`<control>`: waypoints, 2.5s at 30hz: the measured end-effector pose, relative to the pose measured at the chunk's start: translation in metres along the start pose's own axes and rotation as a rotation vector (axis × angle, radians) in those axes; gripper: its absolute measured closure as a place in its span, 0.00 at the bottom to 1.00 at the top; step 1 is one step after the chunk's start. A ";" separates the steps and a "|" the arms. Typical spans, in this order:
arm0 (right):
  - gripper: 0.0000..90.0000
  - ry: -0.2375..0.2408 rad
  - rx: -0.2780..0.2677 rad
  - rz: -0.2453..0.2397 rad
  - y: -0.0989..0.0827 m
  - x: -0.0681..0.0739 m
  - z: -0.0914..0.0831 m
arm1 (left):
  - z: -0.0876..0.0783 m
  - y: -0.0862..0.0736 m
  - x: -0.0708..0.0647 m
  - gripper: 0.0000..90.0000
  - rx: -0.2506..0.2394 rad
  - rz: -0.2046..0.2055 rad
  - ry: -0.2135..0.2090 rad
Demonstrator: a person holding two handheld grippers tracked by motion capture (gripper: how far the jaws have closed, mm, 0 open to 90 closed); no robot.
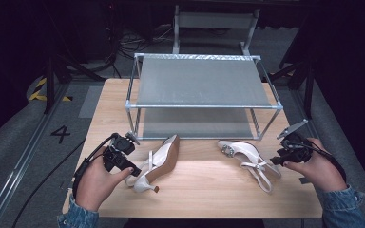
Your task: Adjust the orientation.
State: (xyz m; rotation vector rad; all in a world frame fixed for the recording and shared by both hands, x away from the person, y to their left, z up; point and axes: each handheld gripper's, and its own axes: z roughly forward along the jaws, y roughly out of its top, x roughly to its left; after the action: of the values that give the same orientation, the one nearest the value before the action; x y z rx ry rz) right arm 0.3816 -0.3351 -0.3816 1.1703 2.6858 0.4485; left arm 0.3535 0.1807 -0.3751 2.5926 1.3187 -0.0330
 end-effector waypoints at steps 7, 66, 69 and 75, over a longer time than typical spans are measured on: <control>0.58 -0.003 -0.004 0.003 -0.001 0.000 -0.001 | -0.002 0.001 -0.003 0.41 -0.008 0.012 -0.002; 0.55 -0.026 0.002 0.044 -0.029 -0.004 -0.003 | 0.027 0.048 -0.030 0.83 0.064 0.153 0.000; 0.55 -0.028 0.004 0.043 -0.029 -0.004 -0.002 | 0.029 0.049 -0.034 0.83 0.086 0.143 0.054; 0.55 -0.029 0.000 0.041 -0.028 -0.002 -0.003 | 0.031 0.054 -0.046 0.76 0.063 0.178 0.021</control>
State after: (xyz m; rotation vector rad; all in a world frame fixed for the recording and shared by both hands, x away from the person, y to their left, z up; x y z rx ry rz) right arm 0.3630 -0.3557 -0.3885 1.2248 2.6422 0.4341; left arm 0.3720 0.1074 -0.3888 2.7598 1.1058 -0.0167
